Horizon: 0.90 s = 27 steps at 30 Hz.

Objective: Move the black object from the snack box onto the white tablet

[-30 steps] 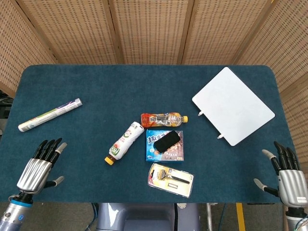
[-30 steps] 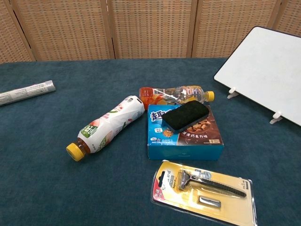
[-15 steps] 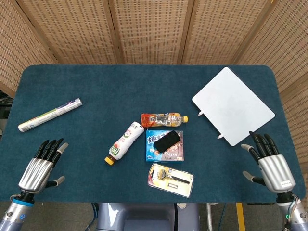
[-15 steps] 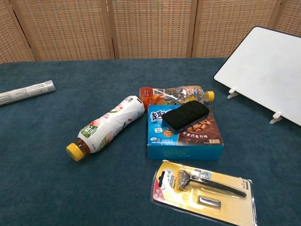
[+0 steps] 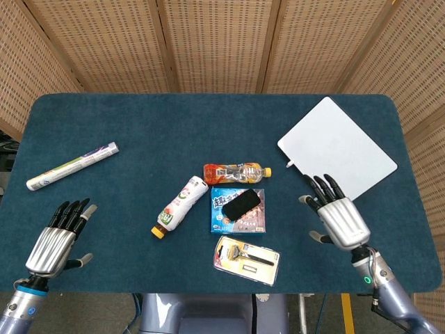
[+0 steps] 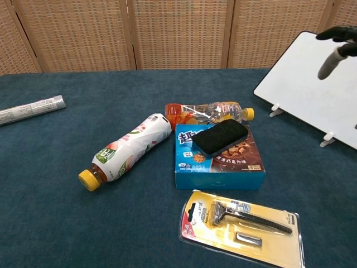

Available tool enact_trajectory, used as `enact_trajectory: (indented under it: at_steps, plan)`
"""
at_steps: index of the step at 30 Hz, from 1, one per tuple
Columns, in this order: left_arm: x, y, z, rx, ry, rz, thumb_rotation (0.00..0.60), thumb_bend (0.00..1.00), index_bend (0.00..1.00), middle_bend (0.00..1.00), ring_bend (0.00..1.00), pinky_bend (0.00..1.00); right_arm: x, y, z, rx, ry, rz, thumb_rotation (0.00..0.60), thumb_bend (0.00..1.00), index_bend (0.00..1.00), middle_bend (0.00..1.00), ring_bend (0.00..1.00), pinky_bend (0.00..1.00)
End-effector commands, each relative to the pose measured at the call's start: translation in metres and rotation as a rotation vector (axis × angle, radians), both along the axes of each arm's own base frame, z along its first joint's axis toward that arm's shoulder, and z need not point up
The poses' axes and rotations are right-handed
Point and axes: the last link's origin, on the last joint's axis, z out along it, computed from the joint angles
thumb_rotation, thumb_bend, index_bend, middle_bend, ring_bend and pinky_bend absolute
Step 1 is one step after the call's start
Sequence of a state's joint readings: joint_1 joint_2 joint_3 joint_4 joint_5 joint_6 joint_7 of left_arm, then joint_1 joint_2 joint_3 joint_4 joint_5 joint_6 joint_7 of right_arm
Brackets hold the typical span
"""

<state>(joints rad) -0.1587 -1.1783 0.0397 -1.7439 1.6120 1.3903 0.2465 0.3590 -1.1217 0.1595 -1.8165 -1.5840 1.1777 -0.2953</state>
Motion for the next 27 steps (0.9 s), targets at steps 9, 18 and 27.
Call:
enact_trajectory:
  at_steps: [9, 18, 27]
  plan:
    - [-0.005, 0.003, -0.003, -0.015, 0.002, 0.020, 0.600, 0.13, 0.00, 0.00, 0.00, 0.00, 0.039, -0.032, -0.035, 0.026, 0.016, 0.097, 0.600, 0.00, 0.32, 0.01, 0.00, 0.00]
    - [-0.009, 0.009, -0.007, -0.025, 0.015, 0.047, 0.600, 0.14, 0.00, 0.00, 0.00, 0.00, 0.060, -0.055, -0.051, 0.068, 0.034, 0.135, 0.600, 0.00, 0.32, 0.01, 0.00, 0.00]
    - [-0.014, 0.011, -0.005, -0.014, 0.013, 0.072, 0.600, 0.14, 0.00, 0.00, 0.00, 0.00, 0.069, -0.073, -0.067, 0.123, 0.122, 0.130, 0.600, 0.00, 0.32, 0.01, 0.00, 0.00]
